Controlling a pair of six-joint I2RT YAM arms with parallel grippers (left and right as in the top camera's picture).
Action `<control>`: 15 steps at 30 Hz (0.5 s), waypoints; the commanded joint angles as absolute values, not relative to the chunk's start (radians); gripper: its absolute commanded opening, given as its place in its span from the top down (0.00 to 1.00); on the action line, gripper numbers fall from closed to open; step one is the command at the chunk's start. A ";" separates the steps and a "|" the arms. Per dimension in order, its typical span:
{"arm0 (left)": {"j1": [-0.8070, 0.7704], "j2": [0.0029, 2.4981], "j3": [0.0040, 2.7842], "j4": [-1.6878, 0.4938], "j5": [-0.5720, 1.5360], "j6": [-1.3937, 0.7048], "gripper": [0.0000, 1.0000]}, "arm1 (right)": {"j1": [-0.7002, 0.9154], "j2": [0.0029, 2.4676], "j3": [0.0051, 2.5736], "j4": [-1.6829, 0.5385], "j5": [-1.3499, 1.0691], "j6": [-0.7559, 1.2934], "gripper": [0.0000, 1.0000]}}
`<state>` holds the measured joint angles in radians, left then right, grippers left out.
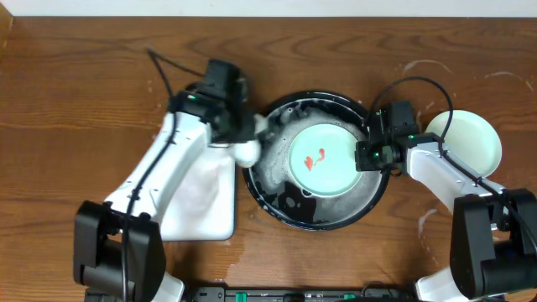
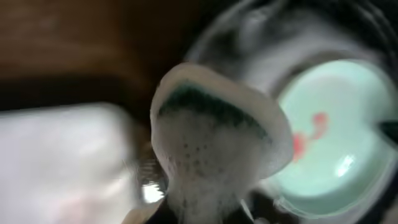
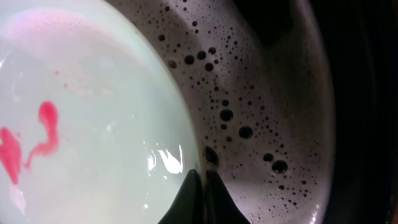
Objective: Clean dirty plates on tray and stack at the side
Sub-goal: 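Scrub the red-marked plate with the sponge while the right gripper holds it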
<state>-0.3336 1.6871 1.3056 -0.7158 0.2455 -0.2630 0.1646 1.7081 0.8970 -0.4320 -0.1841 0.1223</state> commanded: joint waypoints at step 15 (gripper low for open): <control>-0.676 2.093 1.321 -0.287 0.485 -0.627 0.93 | 0.212 1.711 0.892 -0.435 -0.211 0.101 0.99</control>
